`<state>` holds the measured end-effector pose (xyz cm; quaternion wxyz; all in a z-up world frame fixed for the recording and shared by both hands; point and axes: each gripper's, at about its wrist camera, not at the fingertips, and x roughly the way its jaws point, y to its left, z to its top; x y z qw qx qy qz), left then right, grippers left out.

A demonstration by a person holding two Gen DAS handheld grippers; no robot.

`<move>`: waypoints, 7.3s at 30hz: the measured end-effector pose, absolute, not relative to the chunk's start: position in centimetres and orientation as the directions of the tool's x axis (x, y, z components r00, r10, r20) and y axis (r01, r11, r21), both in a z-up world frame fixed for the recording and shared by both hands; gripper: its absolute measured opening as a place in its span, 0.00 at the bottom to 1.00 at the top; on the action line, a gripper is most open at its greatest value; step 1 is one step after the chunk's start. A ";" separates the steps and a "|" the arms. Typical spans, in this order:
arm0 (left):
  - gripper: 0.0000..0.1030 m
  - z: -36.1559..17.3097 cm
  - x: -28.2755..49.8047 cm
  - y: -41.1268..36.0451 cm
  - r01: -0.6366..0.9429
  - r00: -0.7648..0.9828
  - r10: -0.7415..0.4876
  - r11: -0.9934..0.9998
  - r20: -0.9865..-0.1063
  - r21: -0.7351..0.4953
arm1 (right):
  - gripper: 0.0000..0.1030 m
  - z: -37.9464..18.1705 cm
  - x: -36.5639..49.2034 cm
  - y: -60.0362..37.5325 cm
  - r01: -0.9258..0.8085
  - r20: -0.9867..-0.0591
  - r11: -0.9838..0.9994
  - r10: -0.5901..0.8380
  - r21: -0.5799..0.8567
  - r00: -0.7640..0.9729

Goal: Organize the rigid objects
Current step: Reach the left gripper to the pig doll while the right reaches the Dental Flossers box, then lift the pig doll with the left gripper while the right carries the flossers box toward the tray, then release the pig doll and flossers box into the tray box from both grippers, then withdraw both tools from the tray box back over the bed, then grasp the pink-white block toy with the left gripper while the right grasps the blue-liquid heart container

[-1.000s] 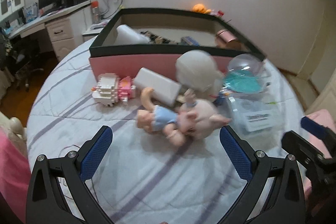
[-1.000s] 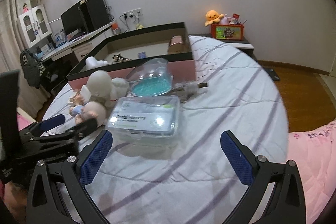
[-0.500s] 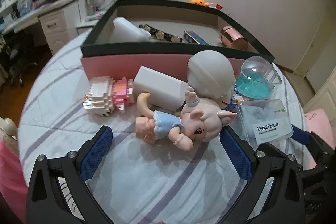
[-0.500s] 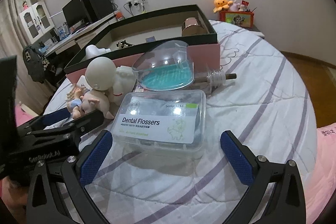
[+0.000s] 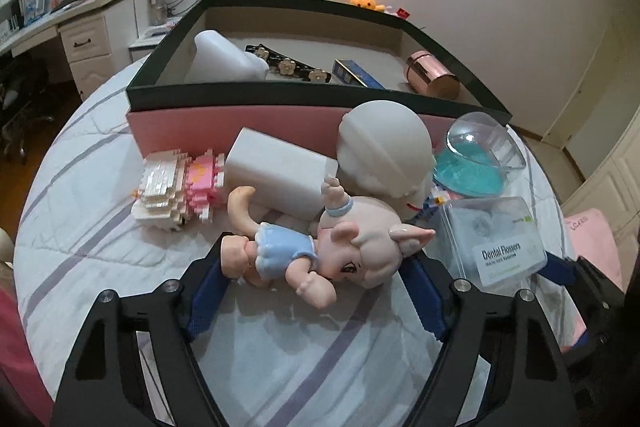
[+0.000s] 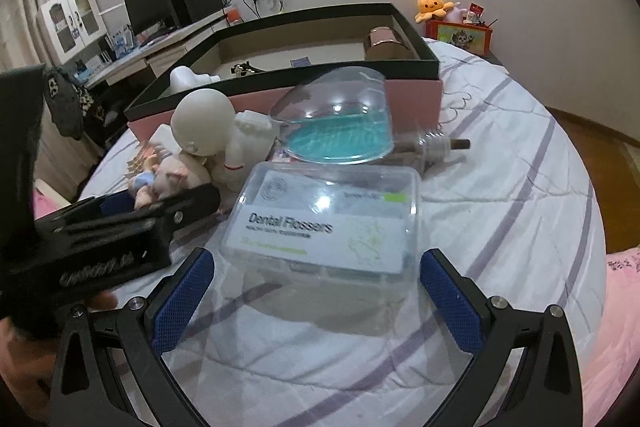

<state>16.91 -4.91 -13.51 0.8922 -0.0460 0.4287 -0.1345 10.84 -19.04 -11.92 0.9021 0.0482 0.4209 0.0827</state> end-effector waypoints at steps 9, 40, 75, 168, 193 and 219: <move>0.78 -13.2 15.2 -3.6 0.190 0.614 -0.291 0.957 -0.734 -0.220 | 0.93 -12.3 11.7 -18.2 -0.109 -0.755 0.989 0.144 0.097 0.640; 0.78 -2.7 16.8 -1.7 0.238 0.788 -0.271 0.962 -0.553 -0.132 | 0.93 -0.2 15.7 -20.4 -0.215 -0.564 0.966 0.256 0.141 0.785; 1.00 -3.6 30.9 -2.2 0.118 0.752 -0.138 0.990 -0.644 -0.074 | 1.00 -4.6 29.8 -23.1 -0.092 -0.698 0.948 0.288 0.304 0.656; 1.00 -10.1 12.9 1.3 0.009 0.771 -0.027 0.999 -0.636 -0.032 | 1.00 -6.9 10.4 -20.6 -0.105 -0.638 0.992 0.129 0.076 0.759; 0.90 -13.8 20.6 1.3 0.096 0.605 -0.133 0.991 -0.785 -0.094 | 0.76 -9.9 17.3 -19.8 -0.095 -0.707 0.995 0.092 0.035 0.701; 0.62 -13.4 19.8 2.9 0.097 0.622 -0.197 0.980 -0.758 -0.175 | 0.66 -9.5 16.1 -20.0 -0.100 -0.690 0.995 0.089 0.023 0.719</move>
